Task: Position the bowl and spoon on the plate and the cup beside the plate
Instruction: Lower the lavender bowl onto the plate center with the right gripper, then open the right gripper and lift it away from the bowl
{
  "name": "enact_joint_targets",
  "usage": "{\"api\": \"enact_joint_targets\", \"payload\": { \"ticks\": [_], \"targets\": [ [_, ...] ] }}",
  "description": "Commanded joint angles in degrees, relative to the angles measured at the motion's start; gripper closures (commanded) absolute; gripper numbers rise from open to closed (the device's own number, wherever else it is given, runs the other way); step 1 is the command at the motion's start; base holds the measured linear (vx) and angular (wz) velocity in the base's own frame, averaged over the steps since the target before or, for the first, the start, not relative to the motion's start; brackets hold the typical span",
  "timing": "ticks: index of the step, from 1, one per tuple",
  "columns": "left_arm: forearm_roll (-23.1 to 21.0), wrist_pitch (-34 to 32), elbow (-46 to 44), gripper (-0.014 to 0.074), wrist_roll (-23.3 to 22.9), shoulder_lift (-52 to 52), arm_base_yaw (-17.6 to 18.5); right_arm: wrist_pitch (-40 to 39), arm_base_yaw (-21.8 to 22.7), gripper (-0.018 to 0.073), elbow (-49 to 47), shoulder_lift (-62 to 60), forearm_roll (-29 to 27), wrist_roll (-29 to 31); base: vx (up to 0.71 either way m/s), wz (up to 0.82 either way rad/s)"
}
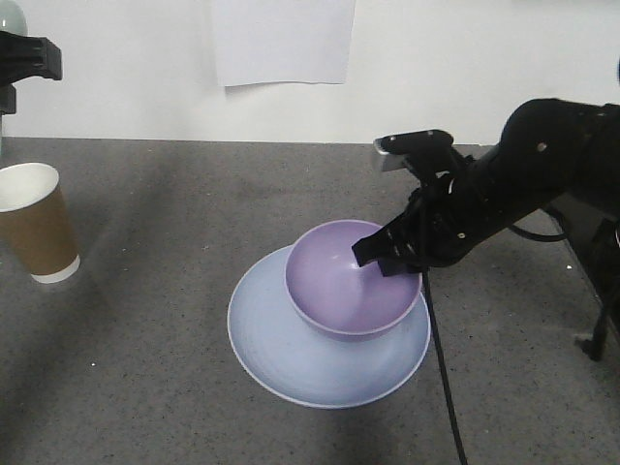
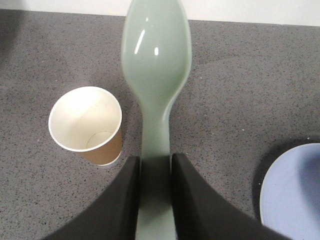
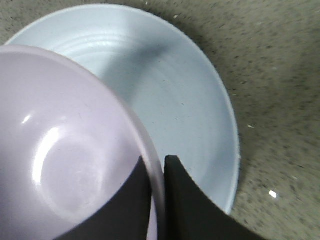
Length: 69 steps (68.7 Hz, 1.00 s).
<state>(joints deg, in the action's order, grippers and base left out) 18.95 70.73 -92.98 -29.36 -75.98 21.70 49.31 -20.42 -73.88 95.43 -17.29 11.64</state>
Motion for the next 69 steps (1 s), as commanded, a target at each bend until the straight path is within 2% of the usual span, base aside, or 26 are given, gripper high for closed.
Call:
{"api": "enact_joint_targets", "payload": {
  "ticks": [1,16,30,46,56,69],
  "targets": [
    [1.24,-2.76,-1.24,0.0603,-0.04,1.52,0.19,-3.27,-0.04,0.0563,-1.52,-0.06,-2.02,-0.12,0.00,0.00],
    [1.24,-2.76,-1.24,0.0603,-0.04,1.52,0.19,-3.80,-0.04,0.0563,-1.52,3.45,-2.80,0.01,0.00,0.00],
    [1.24,-2.76,-1.24,0.0603,-0.04,1.52,0.19,-4.62,-0.04,0.0562,-1.52,5.71,-5.87,2.30,0.00,0.00],
    [1.24,-2.76,-1.24,0.0603,-0.04,1.52,0.19,-4.50,0.01,0.0538,-1.52,6.36,-6.31,1.60,0.00,0.00],
    [1.24,-2.76,-1.24,0.0603,-0.04,1.52,0.19,-4.27,0.07,0.0452,-1.52,5.96,-6.31,1.15,0.00,0.00],
    [1.19,-2.76,-1.24,0.0603,-0.04,1.52,0.19,-4.22,0.13,0.0257,-1.52,4.95,-6.00,1.15,0.00,0.00]
  ]
}}
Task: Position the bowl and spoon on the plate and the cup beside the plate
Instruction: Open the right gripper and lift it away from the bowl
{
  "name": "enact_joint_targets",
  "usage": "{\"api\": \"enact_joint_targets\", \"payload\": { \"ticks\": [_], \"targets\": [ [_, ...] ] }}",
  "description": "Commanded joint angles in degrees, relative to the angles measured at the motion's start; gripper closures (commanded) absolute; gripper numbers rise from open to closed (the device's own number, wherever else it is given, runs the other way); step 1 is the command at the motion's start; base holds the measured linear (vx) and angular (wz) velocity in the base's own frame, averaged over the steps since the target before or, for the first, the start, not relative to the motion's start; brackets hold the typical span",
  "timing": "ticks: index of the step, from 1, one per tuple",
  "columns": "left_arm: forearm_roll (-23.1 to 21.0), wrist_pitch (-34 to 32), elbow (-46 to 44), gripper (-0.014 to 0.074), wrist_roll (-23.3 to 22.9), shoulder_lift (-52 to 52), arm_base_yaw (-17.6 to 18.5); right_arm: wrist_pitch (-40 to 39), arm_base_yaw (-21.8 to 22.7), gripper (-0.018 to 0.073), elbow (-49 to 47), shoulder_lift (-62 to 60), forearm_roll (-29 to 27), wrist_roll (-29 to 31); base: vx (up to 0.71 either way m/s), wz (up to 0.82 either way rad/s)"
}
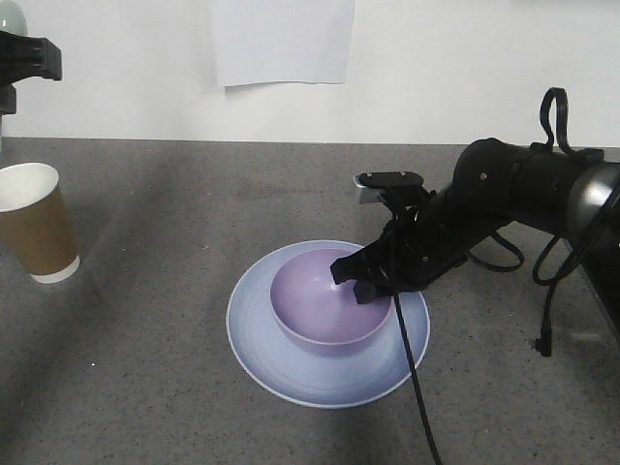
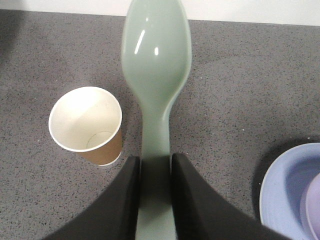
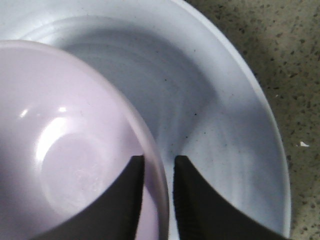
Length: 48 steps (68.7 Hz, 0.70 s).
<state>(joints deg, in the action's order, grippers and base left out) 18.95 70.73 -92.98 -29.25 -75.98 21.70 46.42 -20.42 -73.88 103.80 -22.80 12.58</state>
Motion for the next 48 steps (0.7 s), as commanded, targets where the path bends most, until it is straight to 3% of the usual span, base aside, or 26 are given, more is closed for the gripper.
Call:
{"api": "enact_joint_targets", "payload": {
  "ticks": [1,12,19,30,48],
  "targets": [
    [1.19,-2.76,-1.24,0.0603,-0.15,1.52,0.19,-1.33,0.13,0.0230,-1.52,-3.49,-0.35,0.22,0.00,0.00],
    [1.19,-2.76,-1.24,0.0603,-0.15,1.52,0.19,-1.65,0.13,0.0052,-1.52,-4.68,-0.05,-0.09,0.00,0.00],
    [1.19,-2.76,-1.24,0.0603,-0.15,1.52,0.19,-1.72,0.13,-0.0015,-1.52,-5.55,0.12,-0.24,0.00,0.00],
    [1.19,-2.76,-1.24,0.0603,-0.15,1.52,0.19,-1.58,0.13,-0.0023,-1.52,-7.15,2.04,-1.32,0.00,0.00],
    [1.19,-2.76,-1.24,0.0603,-0.09,1.52,0.19,1.35,1.56,-0.0023,-1.52,-13.74,10.75,-7.27,0.00,0.00]
  ]
}}
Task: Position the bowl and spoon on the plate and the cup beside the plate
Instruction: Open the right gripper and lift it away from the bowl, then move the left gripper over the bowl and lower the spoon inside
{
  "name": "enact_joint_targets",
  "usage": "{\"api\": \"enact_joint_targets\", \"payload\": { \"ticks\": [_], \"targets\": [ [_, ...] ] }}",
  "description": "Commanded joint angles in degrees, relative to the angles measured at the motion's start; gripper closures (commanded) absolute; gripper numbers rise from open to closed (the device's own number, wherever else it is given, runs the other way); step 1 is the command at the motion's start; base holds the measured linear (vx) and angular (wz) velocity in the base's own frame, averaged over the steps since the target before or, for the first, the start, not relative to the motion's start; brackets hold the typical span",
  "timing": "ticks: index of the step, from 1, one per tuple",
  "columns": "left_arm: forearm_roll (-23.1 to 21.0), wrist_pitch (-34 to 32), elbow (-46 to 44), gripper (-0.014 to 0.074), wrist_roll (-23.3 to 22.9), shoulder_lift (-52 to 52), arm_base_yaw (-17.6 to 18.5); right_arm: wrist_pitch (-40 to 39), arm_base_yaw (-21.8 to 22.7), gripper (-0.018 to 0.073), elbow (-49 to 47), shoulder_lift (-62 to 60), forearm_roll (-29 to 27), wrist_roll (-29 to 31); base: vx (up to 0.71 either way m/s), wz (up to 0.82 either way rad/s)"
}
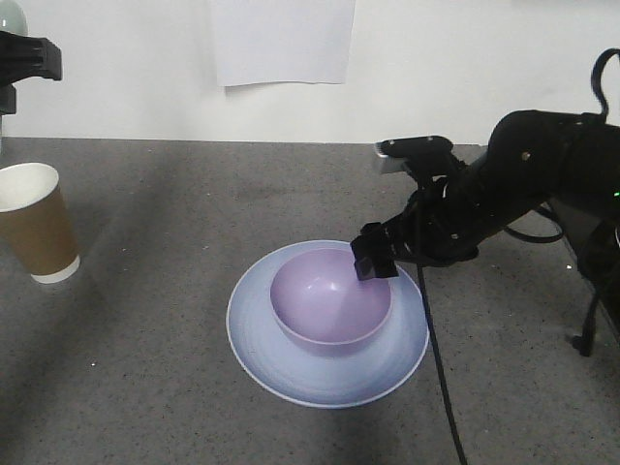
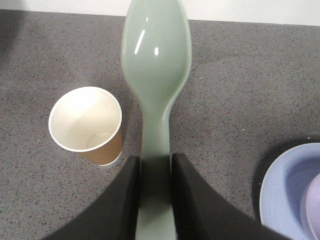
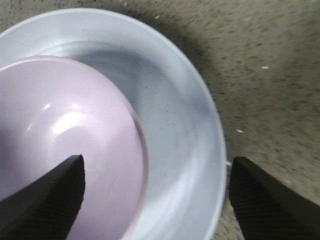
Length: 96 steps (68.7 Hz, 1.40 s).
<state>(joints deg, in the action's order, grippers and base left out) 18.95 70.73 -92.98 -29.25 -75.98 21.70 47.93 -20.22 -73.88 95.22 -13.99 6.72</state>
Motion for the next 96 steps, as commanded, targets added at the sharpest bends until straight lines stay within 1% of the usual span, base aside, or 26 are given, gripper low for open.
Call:
{"api": "enact_joint_targets", "payload": {
  "ticks": [1,11,19,28,36,42,43,48,52,57,72,76,80,83,88,96],
  "targets": [
    [1.19,-2.76,-1.24,0.0603,-0.09,1.52,0.19,0.20,1.70,-0.0023,-1.52,-5.66,1.94,-1.42,0.00,0.00],
    [1.19,-2.81,-1.24,0.0603,-0.10,1.52,0.19,3.68,6.47,-0.0023,-1.52,-11.05,1.45,0.86,0.00,0.00],
    [1.19,-3.08,-1.24,0.0603,-0.08,1.52,0.19,7.00,11.73,-0.0023,-1.40,-16.43,-0.61,4.17,0.00,0.00],
    [1.04,-3.37,-1.24,0.0603,0.63,1.52,0.19,9.21,16.60,-0.0023,-1.40,-22.74,-2.53,5.60,0.00,0.00],
    [-0.20,-3.37,-1.24,0.0603,3.13,1.52,0.19,10.83,18.66,-0.0020,-1.40,-27.84,-2.78,5.98,0.00,0.00],
    [-1.53,-3.57,-1.24,0.0603,4.94,1.52,0.19,11.96,18.80,-0.0020,-1.40,-31.33,-2.36,6.23,0.00,0.00],
    [-3.09,-4.23,-1.24,0.0603,6.10,1.52,0.19,12.91,18.80,-0.0020,-1.40,-34.07,-1.94,6.23,0.00,0.00],
    [-4.11,-4.62,-1.24,0.0603,7.76,1.52,0.19,13.19,18.80,-0.0020,-1.40,-35.14,-1.87,6.23,0.00,0.00],
    [-5.92,-5.24,-1.24,0.0603,9.84,1.52,0.19,13.30,18.80,-0.0020,-1.40,-35.63,-1.87,6.23,0.00,0.00],
    [-9.43,-6.27,-1.24,0.0603,14.73,1.45,0.19,13.30,18.80,-0.0020,-1.40,-35.81,-1.87,6.23,0.00,0.00],
    [-26.44,-8.35,-1.30,0.0603,33.37,-0.62,0.37,13.36,18.80,-0.0020,-1.40,-35.79,-1.87,6.23,0.00,0.00],
    [-31.11,-7.83,-1.30,0.0603,36.80,-2.13,0.37,13.31,18.80,-0.0020,-1.40,-35.79,-1.87,6.23,0.00,0.00],
    [-34.74,-7.15,-1.30,0.0603,39.82,-3.80,0.64,13.31,18.80,-0.0020,-1.40,-35.79,-1.87,6.17,0.00,0.00],
    [-36.35,-6.74,-1.30,0.0603,41.14,-5.19,1.24,13.31,18.80,-0.0020,-1.40,-35.79,-1.87,6.17,0.00,0.00],
    [-37.50,-6.38,-1.30,0.0603,43.04,-7.93,2.80,13.31,18.80,-0.0020,-1.40,-35.79,-1.94,6.17,0.00,0.00],
    [-37.81,-6.38,-1.30,0.0603,44.38,-12.06,6.06,13.31,18.80,-0.0020,-1.40,-35.79,-1.94,6.17,0.00,0.00]
  ]
}}
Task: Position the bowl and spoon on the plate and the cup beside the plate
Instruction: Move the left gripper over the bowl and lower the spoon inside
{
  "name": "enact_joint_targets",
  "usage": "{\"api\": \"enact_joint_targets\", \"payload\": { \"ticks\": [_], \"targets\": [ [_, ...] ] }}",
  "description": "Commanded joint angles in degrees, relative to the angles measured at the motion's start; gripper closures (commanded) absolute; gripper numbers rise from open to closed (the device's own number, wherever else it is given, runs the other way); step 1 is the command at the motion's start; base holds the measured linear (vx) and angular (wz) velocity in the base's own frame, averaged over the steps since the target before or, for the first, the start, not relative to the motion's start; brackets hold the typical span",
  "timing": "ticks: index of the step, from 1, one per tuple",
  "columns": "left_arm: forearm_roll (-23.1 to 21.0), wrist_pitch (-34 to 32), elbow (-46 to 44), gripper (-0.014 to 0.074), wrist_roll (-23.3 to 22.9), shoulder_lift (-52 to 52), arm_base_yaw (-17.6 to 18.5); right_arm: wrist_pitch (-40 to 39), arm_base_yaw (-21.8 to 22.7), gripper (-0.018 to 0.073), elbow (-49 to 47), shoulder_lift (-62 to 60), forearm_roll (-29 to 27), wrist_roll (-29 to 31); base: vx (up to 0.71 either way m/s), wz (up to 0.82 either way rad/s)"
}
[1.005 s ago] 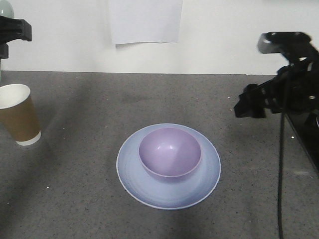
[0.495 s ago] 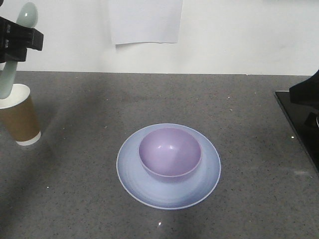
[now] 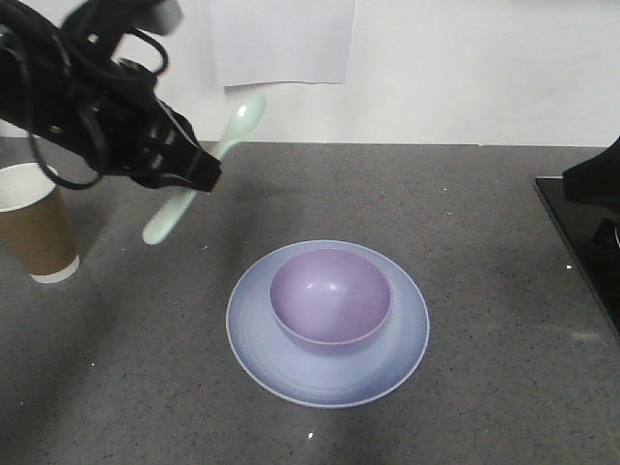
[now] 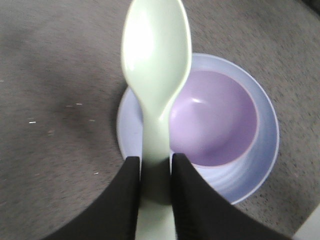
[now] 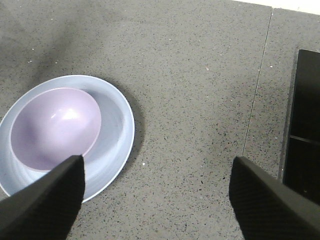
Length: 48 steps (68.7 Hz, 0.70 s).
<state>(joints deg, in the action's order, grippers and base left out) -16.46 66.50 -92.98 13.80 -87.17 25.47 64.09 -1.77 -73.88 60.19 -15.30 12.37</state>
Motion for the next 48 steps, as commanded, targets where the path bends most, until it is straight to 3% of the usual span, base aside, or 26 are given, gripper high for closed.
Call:
{"api": "enact_joint_targets", "payload": {
  "ticks": [1,19,48],
  "targets": [
    [-2.40,-2.21,-1.30,0.0603,1.47,-1.34,2.68,-2.85,0.36,-0.0020,-1.40,-0.76,-0.64,0.53,0.00,0.00],
    [-2.08,-2.79,-1.30,0.0603,3.83,-8.73,7.91,-2.85,0.36,-0.0020,-1.40,-0.76,-0.64,0.53,0.00,0.00],
    [-1.77,-2.92,-1.35,0.0603,3.83,-14.11,7.98,-2.92,0.36,-0.0020,-1.40,-0.76,-0.64,0.53,0.00,0.00]
  ]
}}
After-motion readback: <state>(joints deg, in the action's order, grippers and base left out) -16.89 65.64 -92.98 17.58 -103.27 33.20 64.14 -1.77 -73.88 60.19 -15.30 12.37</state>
